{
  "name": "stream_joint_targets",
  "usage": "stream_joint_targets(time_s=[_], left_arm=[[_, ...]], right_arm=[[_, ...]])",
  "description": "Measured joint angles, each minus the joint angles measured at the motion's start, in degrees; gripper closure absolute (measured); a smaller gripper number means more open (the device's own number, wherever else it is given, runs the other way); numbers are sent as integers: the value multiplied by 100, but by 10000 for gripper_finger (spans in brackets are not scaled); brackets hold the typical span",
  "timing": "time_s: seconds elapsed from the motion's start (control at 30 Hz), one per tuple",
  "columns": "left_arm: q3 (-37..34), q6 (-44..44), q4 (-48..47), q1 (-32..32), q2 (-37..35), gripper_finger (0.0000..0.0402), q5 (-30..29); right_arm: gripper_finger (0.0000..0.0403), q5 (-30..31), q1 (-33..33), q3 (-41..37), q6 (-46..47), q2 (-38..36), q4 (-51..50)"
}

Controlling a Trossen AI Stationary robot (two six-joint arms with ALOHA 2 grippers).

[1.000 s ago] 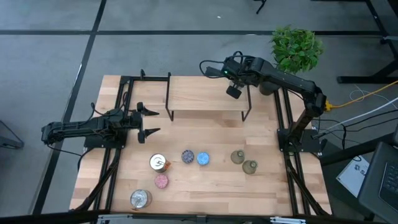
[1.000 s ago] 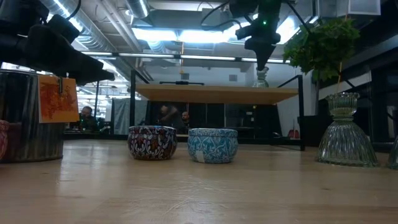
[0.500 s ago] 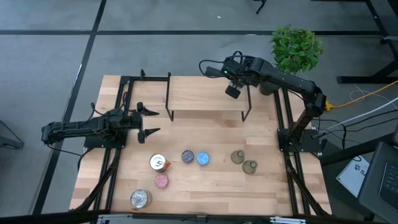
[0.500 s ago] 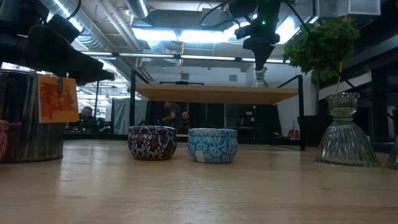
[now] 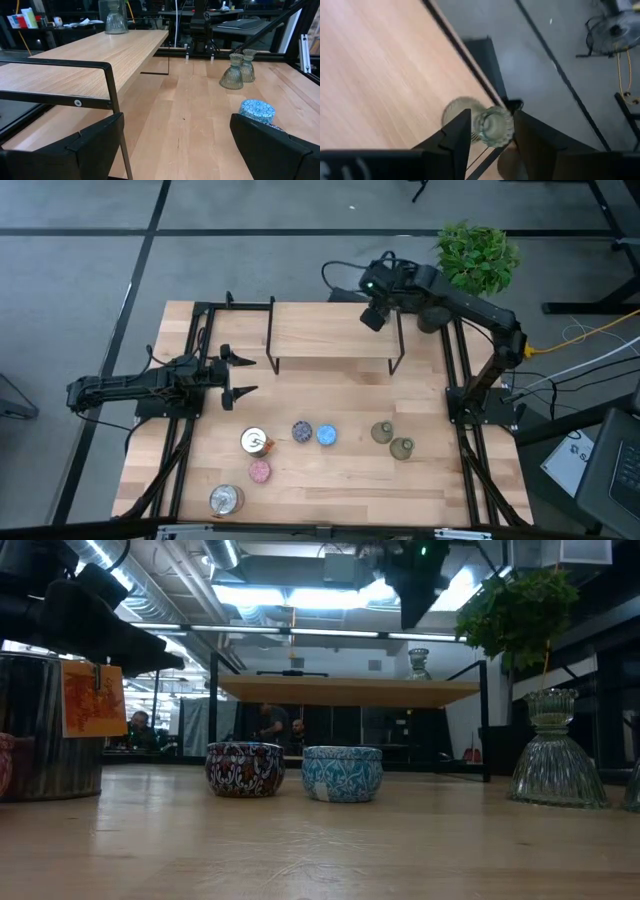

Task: Pick & Place candle stick holders
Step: Put the top transparent glass candle holder on the shelf aligned with the other transparent glass candle holder

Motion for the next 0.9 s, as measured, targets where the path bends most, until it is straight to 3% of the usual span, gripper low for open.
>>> stream_joint_targets(time_s=[0.2,0.43,0.6,0.9], left_arm=[[0,0,0,0,1,38,0],[0,0,0,-1,1,38,1],[-1,0,2,-1,1,38,0],[-2,0,2,-1,-1,38,0]], right_arm=[[250,-455,172,491,243,-254,-139],[249,-1023,620,533,731,-544,-431],[249,-1420,1152,533,1161,-575,-837],[249,-1451,2334,500,1770,-575,-954]])
